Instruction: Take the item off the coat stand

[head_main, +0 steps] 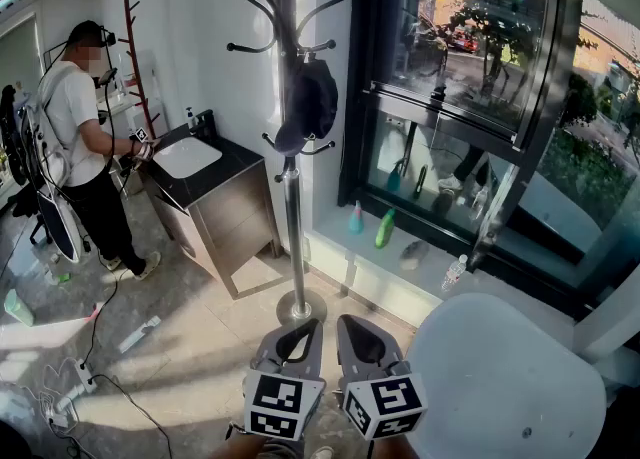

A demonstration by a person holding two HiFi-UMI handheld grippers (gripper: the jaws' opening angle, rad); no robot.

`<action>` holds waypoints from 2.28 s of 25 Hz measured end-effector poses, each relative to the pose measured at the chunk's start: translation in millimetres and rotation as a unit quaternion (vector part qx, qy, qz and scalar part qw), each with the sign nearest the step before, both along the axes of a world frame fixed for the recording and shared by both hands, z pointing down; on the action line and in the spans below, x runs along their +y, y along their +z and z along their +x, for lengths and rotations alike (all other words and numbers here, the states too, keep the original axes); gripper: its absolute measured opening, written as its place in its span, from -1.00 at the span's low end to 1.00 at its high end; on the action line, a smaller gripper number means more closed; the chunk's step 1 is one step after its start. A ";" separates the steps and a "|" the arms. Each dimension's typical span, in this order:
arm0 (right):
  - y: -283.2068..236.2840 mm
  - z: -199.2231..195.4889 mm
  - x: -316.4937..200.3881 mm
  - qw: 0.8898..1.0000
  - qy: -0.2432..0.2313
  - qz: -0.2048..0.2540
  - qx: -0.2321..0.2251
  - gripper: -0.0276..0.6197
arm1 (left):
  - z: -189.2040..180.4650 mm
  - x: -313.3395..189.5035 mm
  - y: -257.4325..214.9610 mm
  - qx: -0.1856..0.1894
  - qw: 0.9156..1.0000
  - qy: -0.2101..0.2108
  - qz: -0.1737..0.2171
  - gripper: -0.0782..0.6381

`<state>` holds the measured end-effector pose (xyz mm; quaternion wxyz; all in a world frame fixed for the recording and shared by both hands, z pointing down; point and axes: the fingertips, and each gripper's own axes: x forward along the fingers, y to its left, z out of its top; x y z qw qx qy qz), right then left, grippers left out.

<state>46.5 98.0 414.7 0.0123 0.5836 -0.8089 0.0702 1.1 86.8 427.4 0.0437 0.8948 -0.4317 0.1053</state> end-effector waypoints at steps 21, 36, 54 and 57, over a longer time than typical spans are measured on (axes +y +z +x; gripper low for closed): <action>10.4 -14.5 -78.2 1.000 0.003 -0.011 0.009 -0.90 | -12.9 -78.1 5.3 0.005 1.000 -0.001 -0.006 -0.77; 7.0 -28.2 -166.5 1.000 0.005 -0.015 0.013 -0.90 | -23.3 -164.6 2.3 0.011 1.000 0.006 -0.008 -0.77; -10.0 -60.4 -244.7 0.999 0.020 -0.006 0.037 -0.90 | -53.8 -247.5 -20.7 0.034 0.999 0.025 0.010 -0.77; -9.6 -59.8 -250.2 0.999 0.019 -0.006 0.037 -0.90 | -54.6 -252.8 -21.5 0.035 0.999 0.023 0.010 -0.77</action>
